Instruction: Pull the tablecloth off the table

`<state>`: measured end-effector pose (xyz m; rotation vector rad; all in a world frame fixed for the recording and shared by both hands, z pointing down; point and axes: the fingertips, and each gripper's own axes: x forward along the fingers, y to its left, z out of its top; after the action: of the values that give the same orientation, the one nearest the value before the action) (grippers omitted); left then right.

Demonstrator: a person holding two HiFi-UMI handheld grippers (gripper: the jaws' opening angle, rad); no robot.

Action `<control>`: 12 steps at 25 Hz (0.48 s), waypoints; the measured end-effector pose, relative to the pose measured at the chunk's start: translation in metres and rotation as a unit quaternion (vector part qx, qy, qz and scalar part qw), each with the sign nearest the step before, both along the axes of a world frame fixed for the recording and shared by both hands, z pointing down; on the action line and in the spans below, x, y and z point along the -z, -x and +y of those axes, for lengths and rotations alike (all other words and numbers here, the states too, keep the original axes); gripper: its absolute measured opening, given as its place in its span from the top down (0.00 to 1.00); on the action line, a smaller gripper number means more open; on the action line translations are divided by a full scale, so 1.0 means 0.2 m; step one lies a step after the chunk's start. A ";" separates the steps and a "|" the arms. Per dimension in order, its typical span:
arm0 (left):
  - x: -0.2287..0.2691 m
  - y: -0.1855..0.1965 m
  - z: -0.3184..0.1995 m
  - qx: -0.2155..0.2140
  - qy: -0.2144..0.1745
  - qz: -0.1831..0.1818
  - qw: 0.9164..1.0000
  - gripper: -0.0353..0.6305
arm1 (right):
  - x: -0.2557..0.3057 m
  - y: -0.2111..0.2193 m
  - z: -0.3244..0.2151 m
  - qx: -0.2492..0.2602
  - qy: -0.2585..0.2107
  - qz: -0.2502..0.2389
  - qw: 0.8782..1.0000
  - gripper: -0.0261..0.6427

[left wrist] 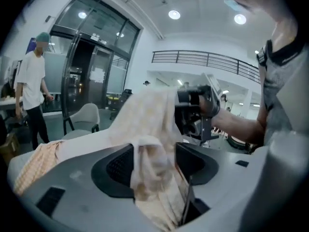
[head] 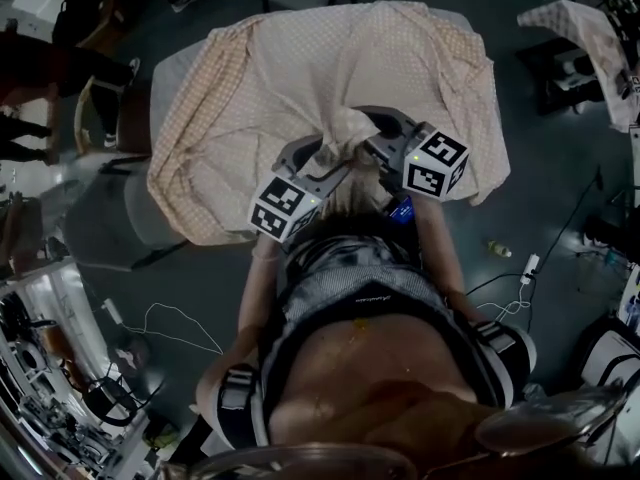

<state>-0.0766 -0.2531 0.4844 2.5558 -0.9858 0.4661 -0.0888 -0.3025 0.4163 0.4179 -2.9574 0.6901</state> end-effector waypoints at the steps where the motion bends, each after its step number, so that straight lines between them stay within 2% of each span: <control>1: -0.03 -0.02 0.00 -0.011 -0.003 -0.026 1.000 0.55 | 0.02 0.03 0.02 0.011 -0.004 -0.005 1.000 0.87; 3: -0.08 -0.06 -0.01 -0.025 -0.020 -0.070 0.997 0.52 | 0.05 0.09 0.06 0.032 -0.012 -0.008 0.999 0.87; 4: -0.09 -0.08 -0.02 -0.024 -0.030 -0.080 0.996 0.52 | 0.06 0.11 0.08 0.040 -0.014 -0.009 0.999 0.87; 10: -0.11 -0.13 -0.11 0.010 -0.038 -0.046 0.998 0.53 | 0.09 0.12 0.13 0.046 -0.008 -0.022 0.999 0.87; 12: -0.11 -0.14 -0.12 0.011 -0.035 -0.032 0.999 0.67 | 0.09 0.11 0.13 0.042 -0.014 -0.022 0.999 0.87</control>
<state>-0.0479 -0.2776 0.5069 2.6036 -1.0688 0.5196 -0.1099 -0.2760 0.3989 0.2817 -3.0085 0.6586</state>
